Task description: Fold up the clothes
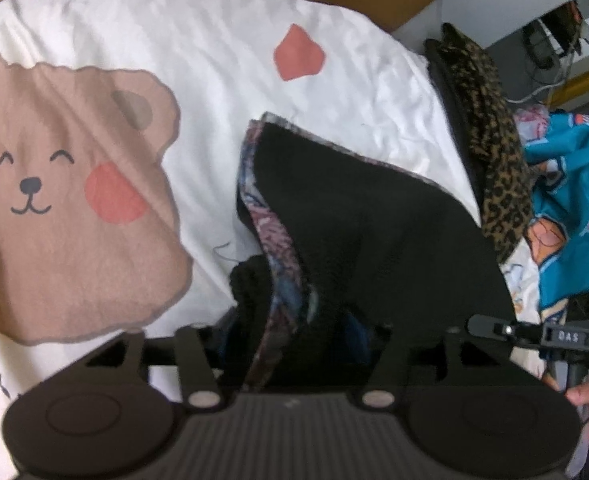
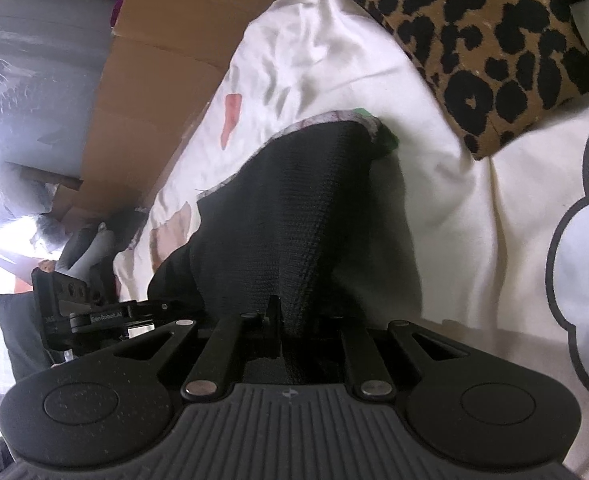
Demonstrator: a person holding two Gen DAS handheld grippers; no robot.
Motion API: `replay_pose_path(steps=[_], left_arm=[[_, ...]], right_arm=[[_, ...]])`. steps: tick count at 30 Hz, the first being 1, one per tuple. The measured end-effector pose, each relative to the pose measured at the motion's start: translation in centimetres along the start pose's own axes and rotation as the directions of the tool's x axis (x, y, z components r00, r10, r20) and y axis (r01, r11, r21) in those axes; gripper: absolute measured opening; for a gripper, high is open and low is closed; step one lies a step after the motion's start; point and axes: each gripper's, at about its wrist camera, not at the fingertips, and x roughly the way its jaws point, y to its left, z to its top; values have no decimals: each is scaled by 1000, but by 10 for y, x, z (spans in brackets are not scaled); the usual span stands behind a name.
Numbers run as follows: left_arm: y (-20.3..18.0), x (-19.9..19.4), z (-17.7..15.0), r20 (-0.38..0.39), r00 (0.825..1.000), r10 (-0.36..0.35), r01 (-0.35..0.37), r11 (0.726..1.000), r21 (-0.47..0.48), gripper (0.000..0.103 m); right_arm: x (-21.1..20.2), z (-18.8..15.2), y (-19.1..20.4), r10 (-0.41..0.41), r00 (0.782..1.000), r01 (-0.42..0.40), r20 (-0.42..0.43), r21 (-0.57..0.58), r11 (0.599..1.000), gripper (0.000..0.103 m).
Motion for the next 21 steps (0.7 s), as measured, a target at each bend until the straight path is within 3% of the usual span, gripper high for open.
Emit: replay_pose_path(steps=[3,6,7,11,13,21], left_arm=[[3,3,0,2,1000,-21,21,1000,-10,67],[4,3,-2,19,999,-36,37,999,-23,67],[4,3,-3,27,999,-38,38,999,-28,63],[-1,0,-5,28,999,-22,23,1000,-13,48],[-5,-3,-5,29,1000,-8,9,1000,-18,43],[-30,-9,-5,54,993,105,-106,994,20,38]], right_arm=[[5,-1,-6,-6,1000,6,-5,22,1000,12],[10,-1,-11,-18,1000,18,-8,41,999,27],[12,-1,-11,-25,1000,25,-9,43,999,27],[14,-2,-9,-51,999,51,-10,43,998,22],[14,-4,-3,-79,997,79,-7,24,997,11],[16,-9,29,-235,972,236,28,-49,971,7]])
